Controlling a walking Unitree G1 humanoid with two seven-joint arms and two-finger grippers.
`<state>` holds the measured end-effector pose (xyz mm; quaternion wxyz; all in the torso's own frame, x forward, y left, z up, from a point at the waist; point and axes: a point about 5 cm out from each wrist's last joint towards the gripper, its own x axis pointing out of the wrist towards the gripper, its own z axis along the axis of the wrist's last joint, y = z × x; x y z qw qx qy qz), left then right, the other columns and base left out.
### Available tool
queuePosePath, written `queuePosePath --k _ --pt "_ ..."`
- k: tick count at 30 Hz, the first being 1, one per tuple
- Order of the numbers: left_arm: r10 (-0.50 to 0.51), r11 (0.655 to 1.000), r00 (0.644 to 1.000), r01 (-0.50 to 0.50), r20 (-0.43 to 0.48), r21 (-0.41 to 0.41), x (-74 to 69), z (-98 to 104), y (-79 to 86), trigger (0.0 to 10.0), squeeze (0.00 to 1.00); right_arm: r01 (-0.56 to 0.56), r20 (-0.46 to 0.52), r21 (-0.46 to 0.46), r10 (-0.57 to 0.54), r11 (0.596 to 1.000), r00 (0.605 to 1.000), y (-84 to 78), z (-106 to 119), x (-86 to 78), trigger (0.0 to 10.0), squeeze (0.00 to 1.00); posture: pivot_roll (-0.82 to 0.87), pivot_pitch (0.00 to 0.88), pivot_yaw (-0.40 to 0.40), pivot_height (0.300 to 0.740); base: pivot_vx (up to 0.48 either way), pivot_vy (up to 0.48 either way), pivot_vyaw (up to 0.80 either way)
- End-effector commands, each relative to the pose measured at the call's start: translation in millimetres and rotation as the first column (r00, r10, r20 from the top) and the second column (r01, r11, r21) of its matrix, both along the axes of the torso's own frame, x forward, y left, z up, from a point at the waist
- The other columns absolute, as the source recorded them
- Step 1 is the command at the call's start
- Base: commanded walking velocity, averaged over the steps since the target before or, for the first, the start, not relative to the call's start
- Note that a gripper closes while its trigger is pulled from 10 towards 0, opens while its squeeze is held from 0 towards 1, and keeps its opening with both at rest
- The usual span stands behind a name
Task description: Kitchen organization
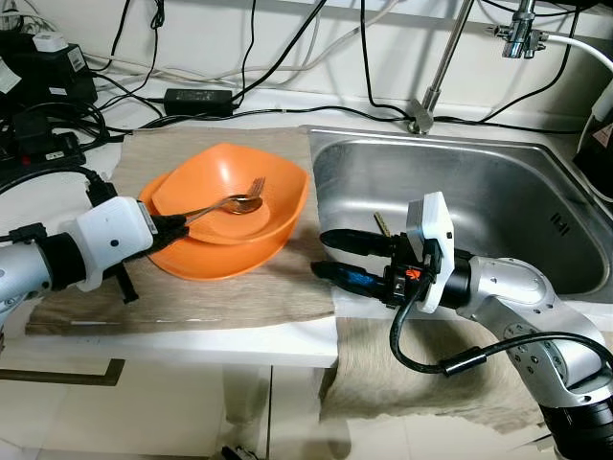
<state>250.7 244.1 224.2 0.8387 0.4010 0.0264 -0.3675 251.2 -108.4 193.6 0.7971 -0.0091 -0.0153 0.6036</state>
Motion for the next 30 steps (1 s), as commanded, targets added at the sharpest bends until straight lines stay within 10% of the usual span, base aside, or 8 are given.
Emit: queuePosePath --k 1,19,24,26,30 --pt "-0.026 1.000 1.000 0.026 -0.005 0.000 0.4 0.4 -3.4 0.0 0.00 -0.003 0.012 -0.011 0.003 1.000 1.000 -2.1 1.7 0.6 10.0 0.00 0.01 0.000 -0.043 0.740 0.000 0.000 0.00" --pt "0.065 0.971 0.991 -0.035 0.117 -0.238 11.6 36.4 2.9 0.0 0.00 0.042 0.034 0.040 -0.044 0.998 0.998 -1.3 8.2 6.1 10.0 0.00 0.01 0.000 -0.045 0.740 0.000 0.000 0.00" --pt "0.036 0.854 0.986 0.055 0.164 -0.518 17.4 57.0 -15.6 0.0 0.00 0.288 -0.069 0.305 -0.280 0.908 0.958 -0.5 30.3 35.5 10.0 0.00 0.01 0.000 -0.051 0.740 0.000 0.000 0.00" --pt "0.027 0.813 0.990 0.060 0.140 -0.579 23.7 52.8 -29.6 0.0 0.00 0.333 -0.164 0.398 -0.290 0.855 0.943 2.5 35.5 42.5 10.0 1.00 0.01 0.000 -0.049 0.740 0.000 0.000 0.00" --pt "-0.004 0.750 0.994 0.074 0.108 -0.657 30.7 47.9 -47.5 0.0 0.00 0.333 -0.251 0.485 -0.237 0.809 0.939 11.7 40.9 45.0 10.0 1.00 0.00 0.000 -0.042 0.740 0.000 0.000 0.00"
